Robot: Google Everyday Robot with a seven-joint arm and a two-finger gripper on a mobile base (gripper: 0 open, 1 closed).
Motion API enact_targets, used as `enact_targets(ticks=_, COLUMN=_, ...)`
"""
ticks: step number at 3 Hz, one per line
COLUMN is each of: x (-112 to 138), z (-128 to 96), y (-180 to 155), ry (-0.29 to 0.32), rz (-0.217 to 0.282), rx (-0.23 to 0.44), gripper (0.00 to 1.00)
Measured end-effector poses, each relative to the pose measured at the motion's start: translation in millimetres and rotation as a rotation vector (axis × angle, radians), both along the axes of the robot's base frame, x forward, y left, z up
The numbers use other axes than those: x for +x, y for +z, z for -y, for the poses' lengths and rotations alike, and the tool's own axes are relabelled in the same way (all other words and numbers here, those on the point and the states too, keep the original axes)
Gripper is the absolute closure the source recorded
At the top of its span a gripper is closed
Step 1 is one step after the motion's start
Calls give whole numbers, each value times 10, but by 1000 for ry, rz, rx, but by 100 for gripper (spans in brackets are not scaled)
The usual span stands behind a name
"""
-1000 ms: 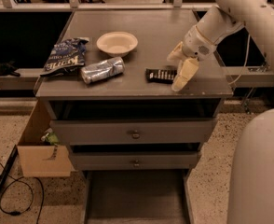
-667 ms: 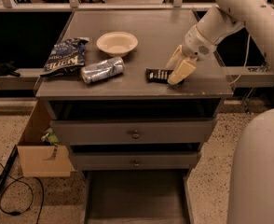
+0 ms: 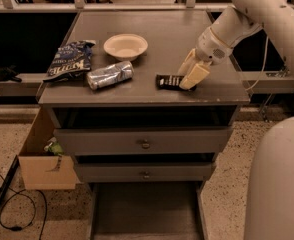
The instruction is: Place rxbar chocolate into bottom drawer
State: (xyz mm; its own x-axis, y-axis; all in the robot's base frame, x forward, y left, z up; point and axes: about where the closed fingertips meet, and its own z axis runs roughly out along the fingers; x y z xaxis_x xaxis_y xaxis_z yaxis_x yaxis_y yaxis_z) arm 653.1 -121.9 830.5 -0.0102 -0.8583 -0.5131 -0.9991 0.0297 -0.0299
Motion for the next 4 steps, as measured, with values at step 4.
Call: enact_targets(ticks=4, x=-4, z=151, y=538, ry=-25, rz=70, rx=-46, gripper=100)
